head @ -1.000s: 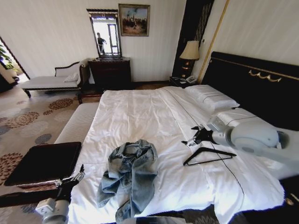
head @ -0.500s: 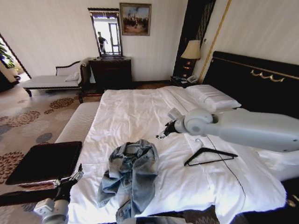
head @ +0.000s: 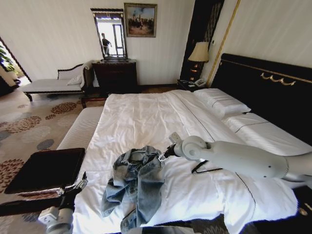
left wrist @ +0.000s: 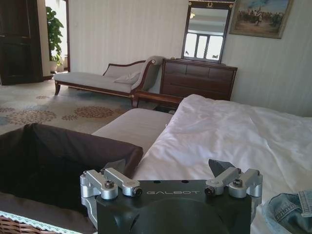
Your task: Pick up the clothes from the bed and hang them on the clothes hanger.
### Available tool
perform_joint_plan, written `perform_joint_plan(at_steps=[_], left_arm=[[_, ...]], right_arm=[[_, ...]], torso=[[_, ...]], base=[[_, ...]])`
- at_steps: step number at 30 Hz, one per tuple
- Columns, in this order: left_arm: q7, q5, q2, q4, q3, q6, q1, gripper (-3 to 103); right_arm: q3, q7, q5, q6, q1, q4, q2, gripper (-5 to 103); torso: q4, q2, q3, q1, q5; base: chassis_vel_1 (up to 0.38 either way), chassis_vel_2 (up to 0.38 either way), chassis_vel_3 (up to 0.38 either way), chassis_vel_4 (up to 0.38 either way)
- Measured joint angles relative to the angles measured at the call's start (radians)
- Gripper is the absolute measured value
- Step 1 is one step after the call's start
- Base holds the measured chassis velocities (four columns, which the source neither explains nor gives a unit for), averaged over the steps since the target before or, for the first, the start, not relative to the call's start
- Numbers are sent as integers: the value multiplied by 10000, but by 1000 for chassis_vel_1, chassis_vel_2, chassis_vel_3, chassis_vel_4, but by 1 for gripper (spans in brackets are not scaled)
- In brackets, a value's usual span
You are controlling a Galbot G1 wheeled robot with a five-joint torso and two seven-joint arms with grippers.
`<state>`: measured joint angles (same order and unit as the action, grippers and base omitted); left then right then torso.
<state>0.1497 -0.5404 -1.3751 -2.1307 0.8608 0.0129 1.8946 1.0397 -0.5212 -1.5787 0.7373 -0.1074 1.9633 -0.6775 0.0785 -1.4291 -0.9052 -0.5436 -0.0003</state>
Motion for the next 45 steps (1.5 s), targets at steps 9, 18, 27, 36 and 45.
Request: perform_joint_plan(at_steps=[9, 18, 27, 36, 45], left_arm=[[0, -24, 3, -12, 70, -37, -5, 96], [1, -108, 29, 7, 177, -38, 10, 96], [6, -119, 28, -5, 182, -74, -25, 96], [14, -122, -8, 4, 148, -101, -52, 96], [58, -388, 85, 37, -29, -430, -152, 96]], right_arm=[[-308, 12, 196, -7, 617, -610, -484, 100], [-644, -15, 480, -16, 1220, -1228, -983, 95], [-1020, 65, 585, -18, 1480, -1514, -1096, 68], [-1183, 162, 616, -18, 1683, -1407, -857, 30], [-1530, 217, 762, -18, 1903, -1430, -762, 4]], torso=[[0, 0, -1, -3, 3], [0, 1, -1, -2, 2], [0, 1, 0, -2, 2], [1, 0, -1, -1, 2], [-2, 0, -1, -2, 4]], base=[[0, 0, 0, 0], [0, 0, 0, 0], [0, 0, 0, 0], [0, 0, 0, 0], [0, 0, 0, 0]])
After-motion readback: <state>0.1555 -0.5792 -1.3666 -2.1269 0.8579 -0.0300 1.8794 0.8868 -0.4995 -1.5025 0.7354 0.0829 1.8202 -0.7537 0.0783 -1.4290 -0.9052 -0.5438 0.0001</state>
